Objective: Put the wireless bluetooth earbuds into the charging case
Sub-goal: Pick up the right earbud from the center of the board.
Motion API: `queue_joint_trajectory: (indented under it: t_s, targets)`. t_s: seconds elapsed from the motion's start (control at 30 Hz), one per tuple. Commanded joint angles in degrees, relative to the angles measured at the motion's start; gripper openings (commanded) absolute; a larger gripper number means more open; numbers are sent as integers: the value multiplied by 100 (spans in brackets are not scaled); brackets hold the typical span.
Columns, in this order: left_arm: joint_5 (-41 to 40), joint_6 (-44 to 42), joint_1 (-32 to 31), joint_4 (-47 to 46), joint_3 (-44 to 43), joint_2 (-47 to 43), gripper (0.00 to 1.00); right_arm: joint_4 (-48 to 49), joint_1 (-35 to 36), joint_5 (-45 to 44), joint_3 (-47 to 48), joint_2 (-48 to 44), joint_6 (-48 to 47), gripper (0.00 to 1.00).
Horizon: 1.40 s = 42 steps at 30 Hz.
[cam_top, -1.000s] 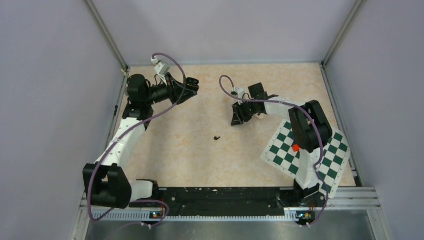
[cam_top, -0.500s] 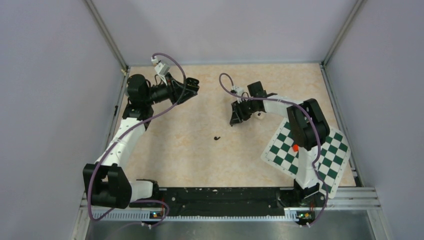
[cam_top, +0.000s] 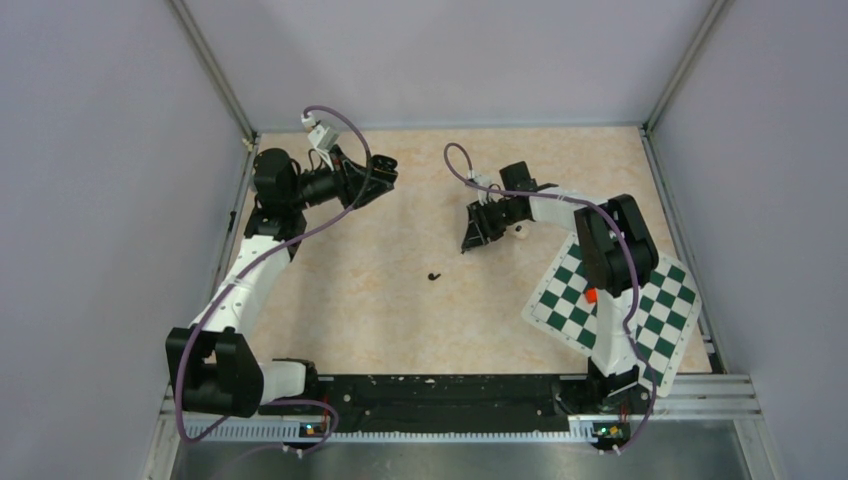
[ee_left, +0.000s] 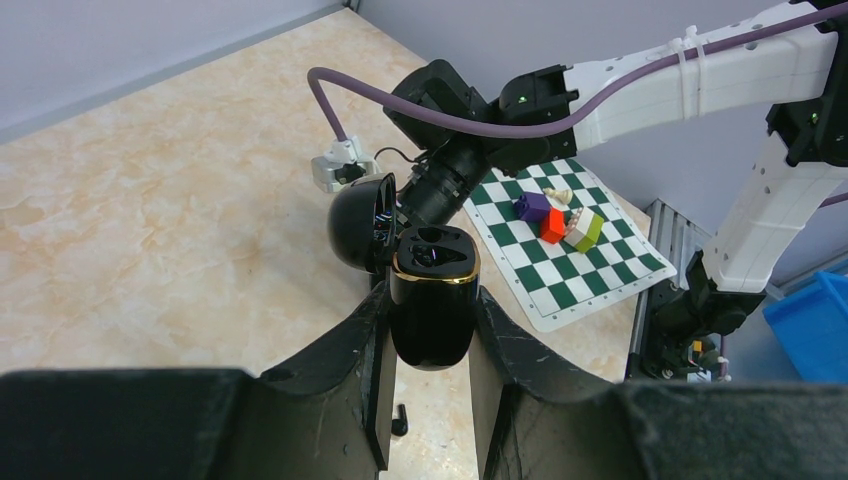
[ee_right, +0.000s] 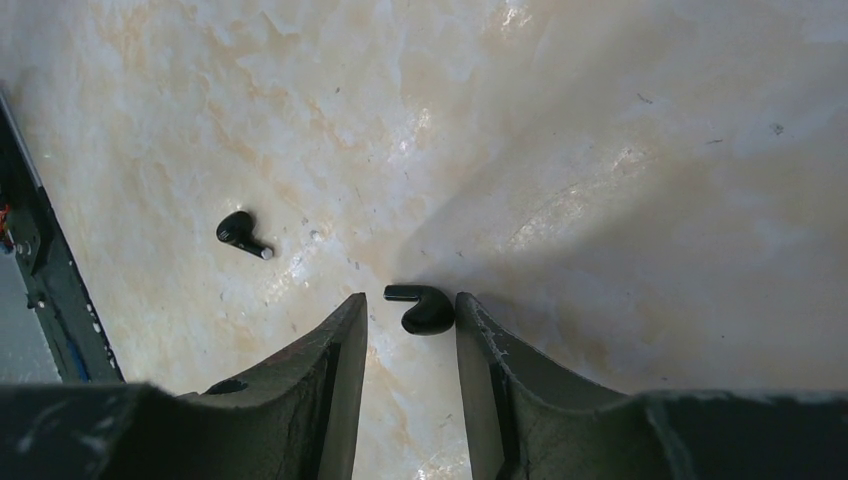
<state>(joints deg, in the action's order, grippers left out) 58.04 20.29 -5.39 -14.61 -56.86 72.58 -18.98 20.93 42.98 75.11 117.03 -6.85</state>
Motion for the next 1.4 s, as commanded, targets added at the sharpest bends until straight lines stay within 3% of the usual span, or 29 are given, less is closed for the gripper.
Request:
queue_joint_trajectory:
  t_s: [0.0, 0.63, 1.07, 1.37]
  targets:
    - [58, 9, 37, -244, 22, -202, 0, -457, -47, -335, -42, 197, -115, 39]
    - [67, 28, 47, -264, 44, -217, 0, -666, -108, -970, -4, 265, -185, 43]
    - [64, 45, 55, -284, 44, -214, 0, -676, -111, -1184, -23, 255, -211, 25]
    - [49, 109, 47, -339, 60, -106, 0, -563, -112, -667, 18, -195, -147, 13]
